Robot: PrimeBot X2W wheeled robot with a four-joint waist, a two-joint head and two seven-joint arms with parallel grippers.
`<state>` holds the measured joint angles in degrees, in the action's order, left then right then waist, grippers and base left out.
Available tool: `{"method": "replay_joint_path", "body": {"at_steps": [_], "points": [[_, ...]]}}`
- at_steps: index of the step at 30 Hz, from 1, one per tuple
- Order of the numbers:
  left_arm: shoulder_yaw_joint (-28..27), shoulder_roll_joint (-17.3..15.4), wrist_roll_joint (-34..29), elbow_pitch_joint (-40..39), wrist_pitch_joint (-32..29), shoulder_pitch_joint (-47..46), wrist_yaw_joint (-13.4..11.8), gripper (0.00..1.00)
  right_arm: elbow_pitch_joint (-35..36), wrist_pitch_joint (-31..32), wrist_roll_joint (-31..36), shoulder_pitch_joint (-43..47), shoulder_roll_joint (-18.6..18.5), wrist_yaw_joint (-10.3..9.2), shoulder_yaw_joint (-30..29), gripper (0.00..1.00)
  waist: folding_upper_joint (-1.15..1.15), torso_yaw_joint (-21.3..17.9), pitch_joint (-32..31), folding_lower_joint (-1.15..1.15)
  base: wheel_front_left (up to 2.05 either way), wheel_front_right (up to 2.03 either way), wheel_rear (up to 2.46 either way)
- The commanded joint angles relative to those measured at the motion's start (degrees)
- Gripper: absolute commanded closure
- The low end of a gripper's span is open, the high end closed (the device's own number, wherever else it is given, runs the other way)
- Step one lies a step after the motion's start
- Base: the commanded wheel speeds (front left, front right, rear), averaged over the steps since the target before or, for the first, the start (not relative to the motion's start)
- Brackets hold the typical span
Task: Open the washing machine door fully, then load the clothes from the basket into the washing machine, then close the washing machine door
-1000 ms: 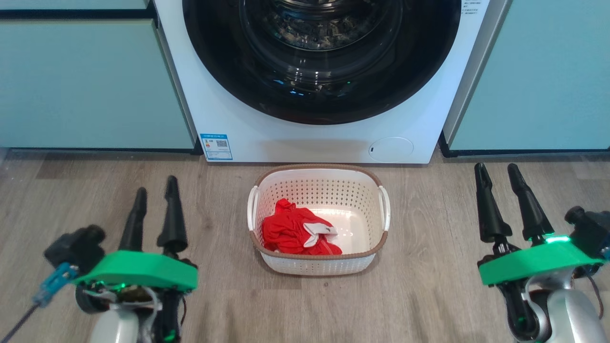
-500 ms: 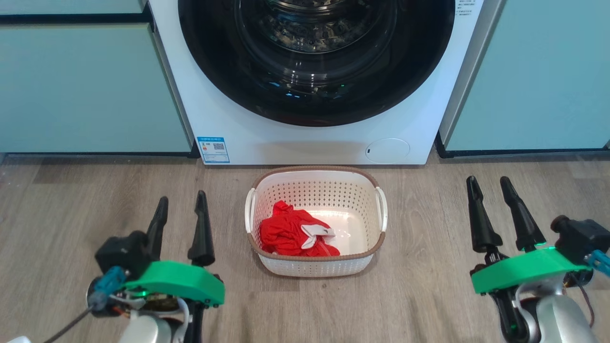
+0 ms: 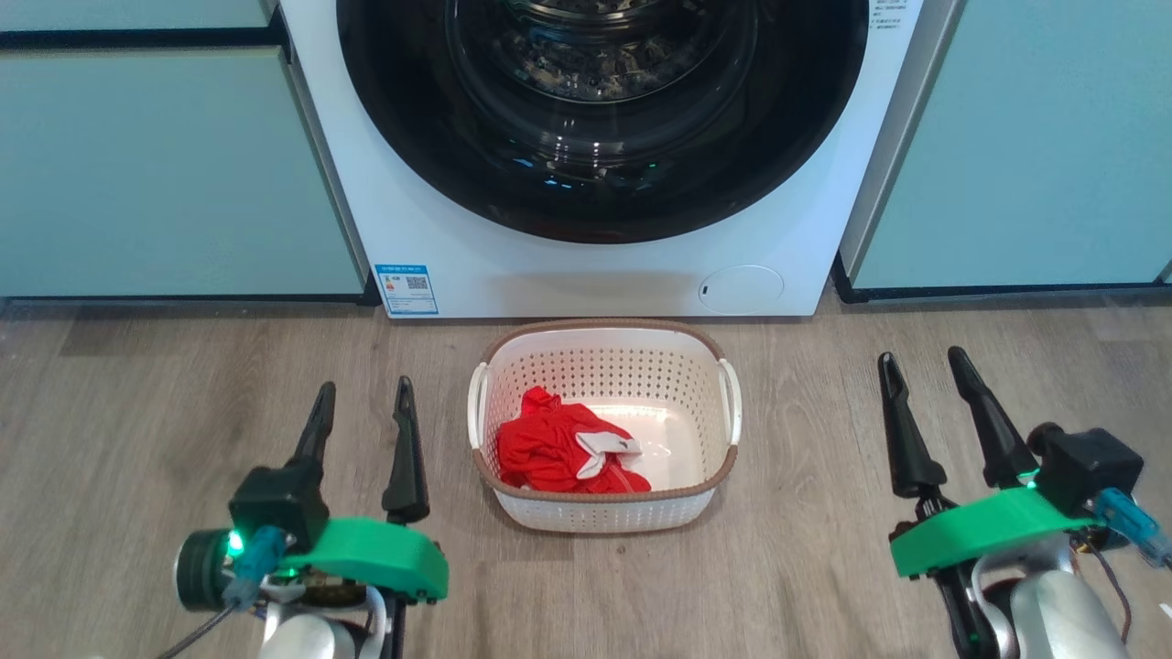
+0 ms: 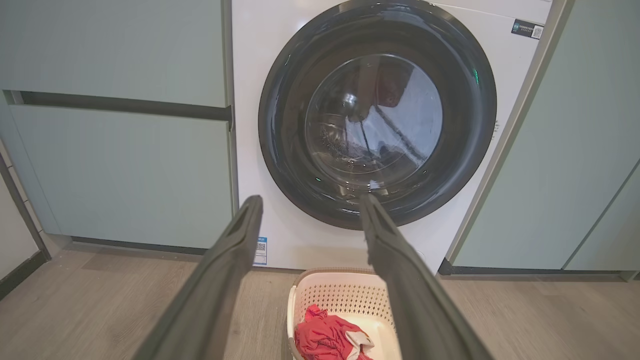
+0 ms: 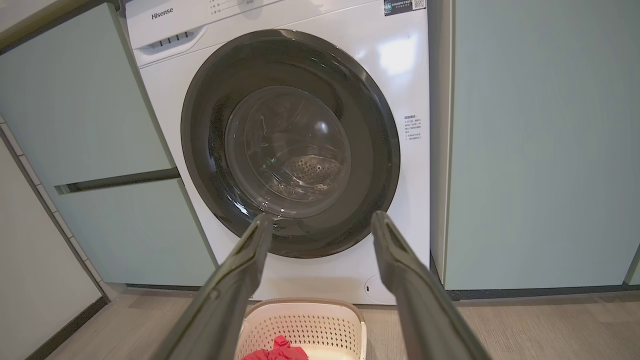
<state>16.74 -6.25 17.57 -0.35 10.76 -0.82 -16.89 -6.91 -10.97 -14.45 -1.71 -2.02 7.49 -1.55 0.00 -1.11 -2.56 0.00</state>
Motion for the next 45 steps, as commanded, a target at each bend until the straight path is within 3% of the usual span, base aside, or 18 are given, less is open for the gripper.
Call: {"method": "replay_joint_path", "body": {"at_steps": [1, 13, 20, 32, 45], "points": [[-1.3, 0.0, -1.8, -1.2, 1.2, -1.8, 0.0, 0.00, 1.5, -0.9, 1.6, -2.2, -0.7, 0.00, 1.4, 0.00, 0.00, 0.0, -0.1, 0.00, 0.00, 0.00, 0.00], [-4.1, 2.7, -7.5, 5.2, 3.2, -0.6, 4.8, 0.00, -3.5, -3.0, -0.6, -2.5, -0.8, 0.00, 3.0, 0.00, 0.00, -0.3, -0.7, 0.00, 0.00, 0.00, 0.00], [-5.8, 3.3, -11.3, 5.2, 4.2, -0.7, 5.3, 0.00, -3.8, -4.0, 1.2, -3.2, -0.9, 0.00, 3.3, 0.00, 0.00, -0.5, -0.8, 0.00, 0.00, 0.00, 0.00], [-6.8, 3.4, -6.6, 9.1, 4.2, 0.0, 7.8, 0.00, -6.3, -4.0, -1.1, -3.2, -0.9, 0.00, 3.7, 0.00, 0.00, -1.1, -1.0, 0.00, 0.00, 0.00, 0.00], [-7.5, 3.4, -6.2, 10.8, 4.2, -0.1, 8.0, 0.00, -6.9, -4.0, -0.9, -3.5, -0.9, 0.00, 3.9, 0.00, 0.00, -1.2, -0.8, 0.00, 0.00, 0.00, 0.00]]}}
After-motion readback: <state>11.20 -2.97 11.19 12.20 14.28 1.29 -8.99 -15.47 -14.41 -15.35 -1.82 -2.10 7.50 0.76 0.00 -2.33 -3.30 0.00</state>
